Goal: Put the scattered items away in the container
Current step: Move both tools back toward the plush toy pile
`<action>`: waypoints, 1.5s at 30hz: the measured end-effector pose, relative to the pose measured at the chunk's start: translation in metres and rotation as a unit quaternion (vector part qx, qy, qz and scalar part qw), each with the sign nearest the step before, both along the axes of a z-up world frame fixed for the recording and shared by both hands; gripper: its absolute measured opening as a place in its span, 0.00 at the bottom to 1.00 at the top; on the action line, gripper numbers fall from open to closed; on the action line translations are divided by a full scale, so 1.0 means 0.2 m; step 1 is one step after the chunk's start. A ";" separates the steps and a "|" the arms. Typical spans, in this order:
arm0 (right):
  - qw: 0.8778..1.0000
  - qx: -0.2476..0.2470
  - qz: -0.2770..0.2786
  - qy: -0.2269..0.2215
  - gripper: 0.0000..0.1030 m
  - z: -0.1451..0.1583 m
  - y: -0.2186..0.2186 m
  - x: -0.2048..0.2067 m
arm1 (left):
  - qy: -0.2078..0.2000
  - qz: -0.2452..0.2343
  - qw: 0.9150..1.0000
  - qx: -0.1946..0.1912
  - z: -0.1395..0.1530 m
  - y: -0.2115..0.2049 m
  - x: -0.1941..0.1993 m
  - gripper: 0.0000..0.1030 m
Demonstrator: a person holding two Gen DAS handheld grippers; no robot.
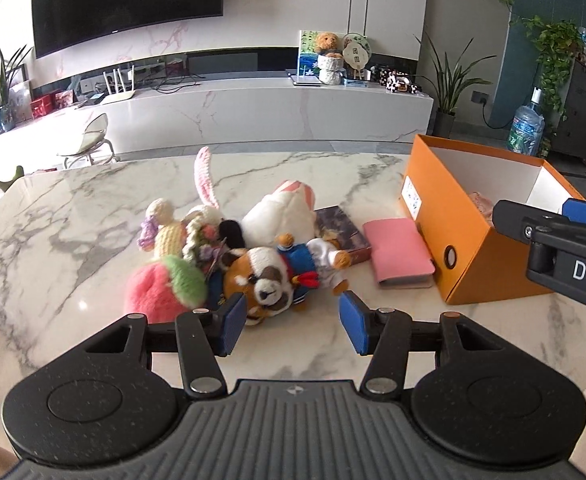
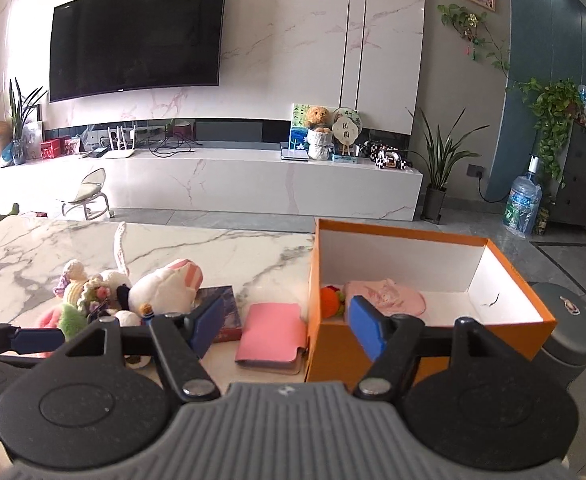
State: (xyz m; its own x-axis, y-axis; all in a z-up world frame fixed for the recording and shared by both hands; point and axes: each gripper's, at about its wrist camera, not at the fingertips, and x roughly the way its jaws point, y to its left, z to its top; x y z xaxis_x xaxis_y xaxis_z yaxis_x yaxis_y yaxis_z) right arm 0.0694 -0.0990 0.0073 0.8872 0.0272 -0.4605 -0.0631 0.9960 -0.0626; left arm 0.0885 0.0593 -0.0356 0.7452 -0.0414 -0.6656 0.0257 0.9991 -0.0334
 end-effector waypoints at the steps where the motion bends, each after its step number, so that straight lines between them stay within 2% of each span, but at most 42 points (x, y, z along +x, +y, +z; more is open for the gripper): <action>1: 1.000 0.002 0.000 0.005 0.69 -0.02 0.02 -0.01 | 0.001 0.004 1.000 0.000 -0.01 0.03 -0.02 0.59; 7: 0.999 0.003 0.016 0.033 0.69 -0.14 0.12 -0.04 | 0.005 0.020 1.000 -0.005 -0.08 0.14 -0.11 0.59; 13: 0.998 -0.012 0.039 0.053 0.61 -0.25 0.20 -0.06 | 0.011 0.032 0.999 -0.018 -0.16 0.20 -0.11 0.59; 17: 0.996 -0.021 0.050 0.068 0.52 -0.31 0.24 -0.04 | 0.012 0.035 0.999 -0.009 -0.19 0.21 -0.08 0.59; 28: 0.993 -0.017 0.065 0.100 0.49 -0.46 0.32 0.17 | 0.006 0.070 0.997 0.033 -0.29 0.31 0.07 0.58; 35: 0.993 -0.007 0.074 0.096 0.49 -0.47 0.36 0.33 | 0.016 0.056 0.996 0.071 -0.33 0.31 0.20 0.59; 40: 0.992 0.010 0.080 0.093 0.49 -0.47 0.37 0.42 | 0.003 0.053 0.996 0.072 -0.34 0.34 0.28 0.72; 45: 0.992 0.027 0.085 0.090 0.49 -0.47 0.38 0.51 | 0.005 0.062 0.995 0.077 -0.35 0.37 0.36 0.76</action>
